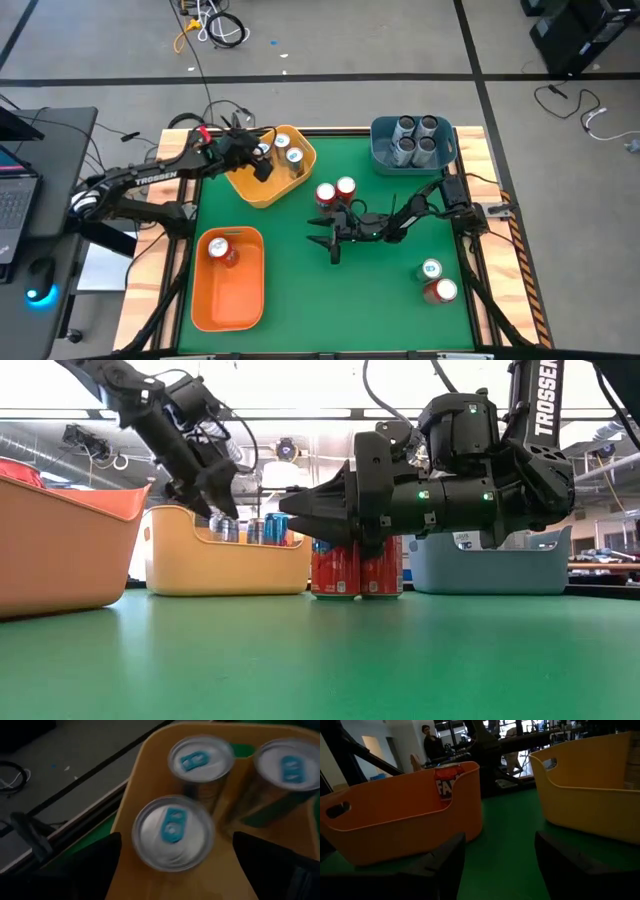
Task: Sort soda cans
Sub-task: Put the orange soda can into the orange bin
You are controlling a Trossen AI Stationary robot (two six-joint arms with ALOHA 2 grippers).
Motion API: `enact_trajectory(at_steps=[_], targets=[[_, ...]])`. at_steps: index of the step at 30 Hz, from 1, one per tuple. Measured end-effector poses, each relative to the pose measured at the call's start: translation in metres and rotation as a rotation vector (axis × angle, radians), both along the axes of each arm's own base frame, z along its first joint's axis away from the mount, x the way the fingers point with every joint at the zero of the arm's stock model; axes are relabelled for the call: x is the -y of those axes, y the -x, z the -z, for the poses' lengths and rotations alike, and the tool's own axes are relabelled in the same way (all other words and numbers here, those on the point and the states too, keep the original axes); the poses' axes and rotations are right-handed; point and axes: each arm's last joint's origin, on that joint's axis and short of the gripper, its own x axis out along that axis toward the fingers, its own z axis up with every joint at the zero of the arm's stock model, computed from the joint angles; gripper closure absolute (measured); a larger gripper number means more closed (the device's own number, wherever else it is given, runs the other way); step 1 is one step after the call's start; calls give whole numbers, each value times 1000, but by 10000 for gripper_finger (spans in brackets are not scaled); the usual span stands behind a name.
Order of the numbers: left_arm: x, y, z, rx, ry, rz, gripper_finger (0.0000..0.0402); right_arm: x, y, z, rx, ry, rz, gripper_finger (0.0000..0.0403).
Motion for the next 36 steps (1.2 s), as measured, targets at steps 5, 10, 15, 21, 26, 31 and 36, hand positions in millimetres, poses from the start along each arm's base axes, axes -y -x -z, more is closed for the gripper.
enact_trajectory(at_steps=[5,10,15,21,26,31,36], targets=[[8,-5,-17,10,-21,41,14,0,0,-3,19,-7,-14,181],[23,-2,-35,77,-63,90,16,-1,0,-17,34,17,-33,185],[46,8,-57,175,-116,193,34,-1,1,-30,-18,75,-51,191],[77,11,-80,346,-153,452,74,-1,9,-59,-134,137,-85,199],[92,-2,-75,355,-88,573,116,0,28,-97,-207,188,-96,201],[98,-23,-57,290,-21,645,147,13,57,-142,-349,172,8,187],[97,-41,-45,250,-47,707,168,34,68,-174,-494,142,79,156]])
